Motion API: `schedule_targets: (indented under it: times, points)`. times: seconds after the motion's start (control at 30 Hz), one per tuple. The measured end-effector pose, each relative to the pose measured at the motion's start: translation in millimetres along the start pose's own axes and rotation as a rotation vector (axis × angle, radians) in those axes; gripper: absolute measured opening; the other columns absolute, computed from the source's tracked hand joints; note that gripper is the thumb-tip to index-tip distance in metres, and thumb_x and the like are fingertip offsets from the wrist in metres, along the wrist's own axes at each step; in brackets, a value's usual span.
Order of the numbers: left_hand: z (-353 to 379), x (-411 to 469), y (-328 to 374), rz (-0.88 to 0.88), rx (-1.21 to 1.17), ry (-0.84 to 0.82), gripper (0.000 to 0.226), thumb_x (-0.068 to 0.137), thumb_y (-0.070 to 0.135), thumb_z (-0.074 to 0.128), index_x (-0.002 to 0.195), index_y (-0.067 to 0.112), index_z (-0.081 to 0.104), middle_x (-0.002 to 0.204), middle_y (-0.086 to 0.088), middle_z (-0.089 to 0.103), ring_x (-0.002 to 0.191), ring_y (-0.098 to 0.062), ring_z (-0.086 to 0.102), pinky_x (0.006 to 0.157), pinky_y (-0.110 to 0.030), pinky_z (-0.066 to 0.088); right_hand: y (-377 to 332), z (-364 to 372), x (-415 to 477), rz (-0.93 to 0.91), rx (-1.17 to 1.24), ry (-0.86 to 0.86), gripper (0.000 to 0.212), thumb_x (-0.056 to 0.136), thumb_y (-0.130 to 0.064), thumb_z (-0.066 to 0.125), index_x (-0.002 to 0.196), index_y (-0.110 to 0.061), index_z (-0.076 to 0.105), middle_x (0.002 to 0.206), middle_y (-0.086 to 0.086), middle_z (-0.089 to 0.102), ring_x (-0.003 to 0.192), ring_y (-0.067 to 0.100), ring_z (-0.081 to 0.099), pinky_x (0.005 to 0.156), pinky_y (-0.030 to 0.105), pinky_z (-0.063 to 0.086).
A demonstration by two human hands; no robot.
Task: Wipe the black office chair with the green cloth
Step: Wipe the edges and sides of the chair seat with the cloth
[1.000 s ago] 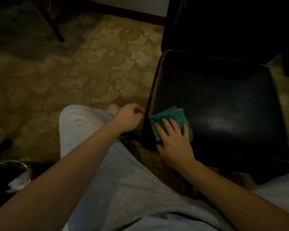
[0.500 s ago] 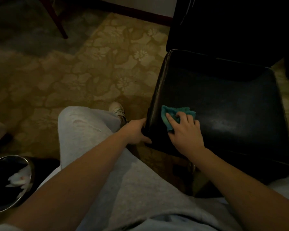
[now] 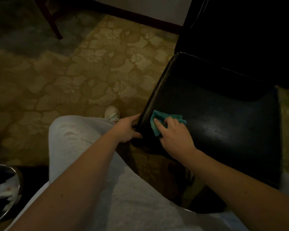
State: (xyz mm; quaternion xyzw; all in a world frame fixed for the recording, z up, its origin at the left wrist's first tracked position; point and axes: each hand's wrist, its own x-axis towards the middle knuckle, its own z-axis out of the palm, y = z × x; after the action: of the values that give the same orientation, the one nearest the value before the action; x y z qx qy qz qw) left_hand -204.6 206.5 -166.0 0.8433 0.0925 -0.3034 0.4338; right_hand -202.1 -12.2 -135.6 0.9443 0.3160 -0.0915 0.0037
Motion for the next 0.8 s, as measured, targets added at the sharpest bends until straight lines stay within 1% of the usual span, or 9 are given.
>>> schedule_targets:
  times: [0.07,0.13,0.2,0.27,0.33,0.37,0.5,0.67,0.8]
  points:
    - [-1.3,3.5,-1.6,-0.010,-0.010,0.033,0.090,0.085,0.013,0.076,0.155,0.034,0.023,0.141,-0.001,0.056,0.122,-0.017,0.057,0.098,-0.031,0.051,-6.7,3.9,4.4,-0.033,-0.055,0.025,0.064,0.086,-0.041,0.060,0.145,-0.023,0.040,0.118,0.013,0.051,0.106,0.032,0.052,0.087,0.045,0.044]
    - [-2.2,5.3,-3.5,-0.009,-0.010,0.063,0.087,0.087,0.013,0.074,0.155,0.033,0.024,0.143,-0.002,0.054,0.124,-0.018,0.056,0.101,-0.034,0.050,-12.5,12.6,8.6,-0.011,-0.098,0.050,0.065,0.081,-0.040,0.066,0.141,-0.026,0.046,0.119,0.015,0.053,0.107,0.034,0.051,0.088,0.049,0.043]
    - [-2.3,7.8,-6.2,-0.002,-0.028,0.061,0.088,0.086,0.012,0.074,0.156,0.033,0.024,0.144,0.000,0.054,0.123,-0.018,0.056,0.103,-0.037,0.050,-17.2,14.8,12.8,0.005,-0.124,0.044,0.067,0.081,-0.037,0.068,0.142,-0.028,0.043,0.129,0.017,0.050,0.115,0.037,0.048,0.093,0.054,0.041]
    - [-2.6,10.2,-7.7,-0.003,-0.066,0.050,0.093,0.083,0.008,0.076,0.155,0.036,0.024,0.144,0.004,0.053,0.123,-0.015,0.057,0.103,-0.037,0.050,-16.5,10.1,20.1,-0.021,-0.147,0.040,0.066,0.088,-0.036,0.059,0.148,-0.030,0.033,0.139,0.016,0.042,0.123,0.037,0.041,0.098,0.055,0.035]
    - [-2.0,10.6,-7.3,-0.004,-0.084,0.064,0.096,0.081,0.007,0.078,0.155,0.036,0.024,0.144,0.008,0.052,0.126,-0.015,0.054,0.103,-0.034,0.048,-10.8,2.7,29.3,-0.090,-0.147,0.031,0.061,0.095,-0.033,0.048,0.151,-0.029,0.024,0.144,0.013,0.035,0.128,0.035,0.035,0.101,0.053,0.031]
    - [-1.4,11.0,-6.9,-0.005,-0.088,0.076,0.095,0.081,0.007,0.078,0.155,0.035,0.025,0.143,0.007,0.051,0.128,-0.016,0.052,0.104,-0.033,0.047,-8.5,-1.2,33.9,-0.138,-0.146,0.034,0.060,0.096,-0.032,0.047,0.151,-0.029,0.025,0.144,0.012,0.035,0.128,0.034,0.035,0.101,0.052,0.031]
    - [-0.2,14.7,-7.1,-0.017,-0.074,0.112,0.096,0.080,0.011,0.081,0.156,0.030,0.025,0.146,0.002,0.051,0.130,-0.019,0.051,0.106,-0.034,0.045,-9.4,-5.6,44.1,-0.290,-0.203,-0.011,0.054,0.092,-0.029,0.056,0.144,-0.030,0.041,0.140,0.012,0.043,0.123,0.035,0.041,0.098,0.053,0.035]
    - [0.2,17.6,-8.6,-0.005,-0.095,0.100,0.098,0.077,0.007,0.082,0.154,0.035,0.028,0.144,0.005,0.054,0.128,-0.018,0.053,0.107,-0.042,0.046,15.8,-7.9,41.8,-0.461,-0.278,-0.048,0.051,0.083,-0.028,0.066,0.132,-0.032,0.055,0.130,0.009,0.052,0.114,0.033,0.049,0.090,0.049,0.043]
    - [0.6,16.6,-9.3,0.013,-0.127,0.090,0.095,0.080,0.002,0.079,0.153,0.036,0.029,0.138,0.006,0.056,0.125,-0.016,0.054,0.106,-0.038,0.047,32.2,-8.9,40.0,-0.544,-0.300,-0.072,0.051,0.085,-0.026,0.062,0.134,-0.034,0.052,0.132,0.008,0.049,0.117,0.032,0.047,0.094,0.049,0.041]
